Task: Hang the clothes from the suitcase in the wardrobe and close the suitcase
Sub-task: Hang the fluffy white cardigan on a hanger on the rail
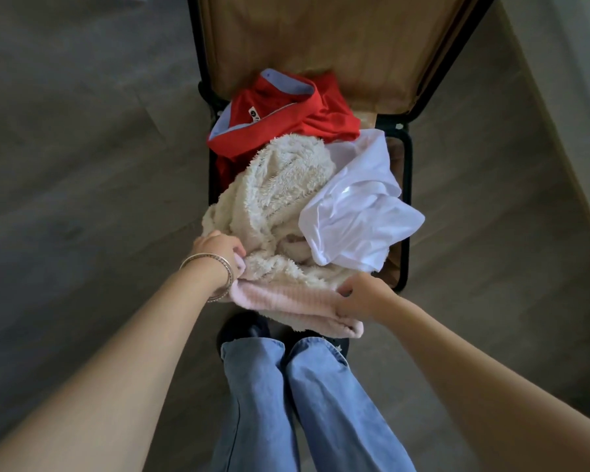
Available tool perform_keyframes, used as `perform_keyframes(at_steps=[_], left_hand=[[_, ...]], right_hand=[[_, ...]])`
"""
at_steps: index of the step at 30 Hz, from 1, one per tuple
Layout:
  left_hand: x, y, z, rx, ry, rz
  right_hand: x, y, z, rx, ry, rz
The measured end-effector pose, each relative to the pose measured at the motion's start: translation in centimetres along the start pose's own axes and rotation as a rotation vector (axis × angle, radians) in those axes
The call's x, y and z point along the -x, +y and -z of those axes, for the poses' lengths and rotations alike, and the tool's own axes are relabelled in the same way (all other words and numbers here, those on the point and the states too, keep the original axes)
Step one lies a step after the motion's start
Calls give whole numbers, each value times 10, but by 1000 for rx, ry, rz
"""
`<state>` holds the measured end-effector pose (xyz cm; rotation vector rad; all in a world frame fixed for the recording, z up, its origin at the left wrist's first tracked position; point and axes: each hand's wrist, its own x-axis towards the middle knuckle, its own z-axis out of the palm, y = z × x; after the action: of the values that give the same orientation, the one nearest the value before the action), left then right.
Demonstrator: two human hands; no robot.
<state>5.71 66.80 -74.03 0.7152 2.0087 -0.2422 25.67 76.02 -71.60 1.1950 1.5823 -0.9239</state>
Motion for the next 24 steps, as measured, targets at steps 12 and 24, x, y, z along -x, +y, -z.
perform_keyframes(at_steps=[12,24], left_hand=[[46,-21,20,105,35,-103],[100,-29,71,51,67,115]], right_hand=[[66,-60,28,-402,-163,110],[158,-98,72,-473,-181,302]])
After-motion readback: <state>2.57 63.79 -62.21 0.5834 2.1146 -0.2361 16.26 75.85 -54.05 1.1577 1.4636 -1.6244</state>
